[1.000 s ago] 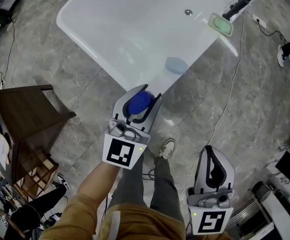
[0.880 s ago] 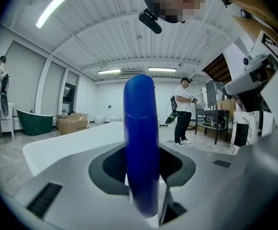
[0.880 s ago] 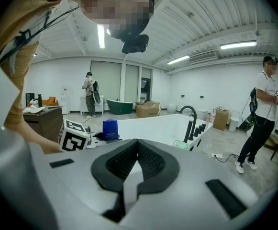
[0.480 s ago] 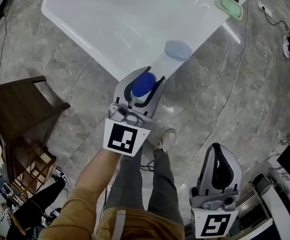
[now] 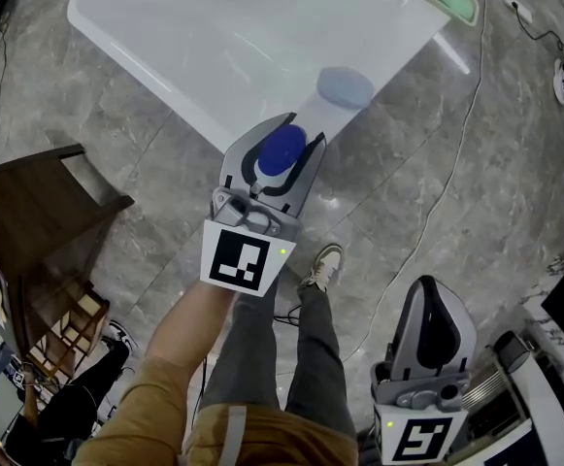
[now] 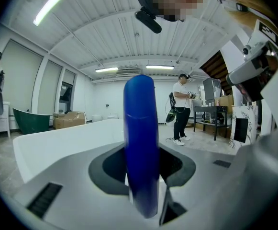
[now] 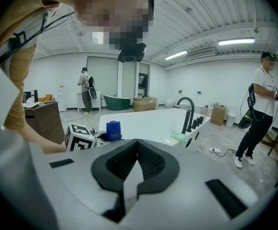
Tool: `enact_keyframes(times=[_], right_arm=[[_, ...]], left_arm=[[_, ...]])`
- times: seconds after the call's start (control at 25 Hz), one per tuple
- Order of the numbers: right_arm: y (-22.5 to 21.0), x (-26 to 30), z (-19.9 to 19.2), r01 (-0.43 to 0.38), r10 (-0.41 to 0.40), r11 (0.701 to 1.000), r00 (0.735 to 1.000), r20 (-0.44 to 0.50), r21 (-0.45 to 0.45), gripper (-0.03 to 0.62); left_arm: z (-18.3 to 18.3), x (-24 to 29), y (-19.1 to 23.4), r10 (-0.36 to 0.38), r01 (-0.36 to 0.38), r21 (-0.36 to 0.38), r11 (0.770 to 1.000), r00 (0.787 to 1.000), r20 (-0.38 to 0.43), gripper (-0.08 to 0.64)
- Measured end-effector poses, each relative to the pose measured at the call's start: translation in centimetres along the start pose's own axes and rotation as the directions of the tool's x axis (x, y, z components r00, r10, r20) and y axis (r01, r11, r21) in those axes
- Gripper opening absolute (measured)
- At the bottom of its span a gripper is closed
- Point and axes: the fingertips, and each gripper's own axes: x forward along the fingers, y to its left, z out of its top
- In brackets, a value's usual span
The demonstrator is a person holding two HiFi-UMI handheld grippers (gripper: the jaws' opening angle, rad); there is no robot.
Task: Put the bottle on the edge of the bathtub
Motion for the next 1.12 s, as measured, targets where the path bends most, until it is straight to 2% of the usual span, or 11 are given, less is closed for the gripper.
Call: enact_keyframes(times=[0.24,0.8,1.12], right_arm=[[0.3,0.3,-0.2,-0.008,0.008,1.000,1.000,0.003,-0.004,0.005],[0.2,0.2,-1.3,0.001,-0.002,1.000,1.000,-0.006,-0.002,0.005],[0.2,0.2,-1.4,0.003,-0.003,1.000,1.000,-0.008,-0.006,0.005]], left_arm=[[-0.8,0.1,0.0,-0.004,0.004,0.024,1.000,1.000,-0.006,0.147],[-1.3,0.1,0.0,0.007,-0.007,0.008,1.000,1.000,0.018,0.147],[-1.3,0.4,-0.6,-0.006,0.005,0.077,0.997,1.000,0.009,0.149]])
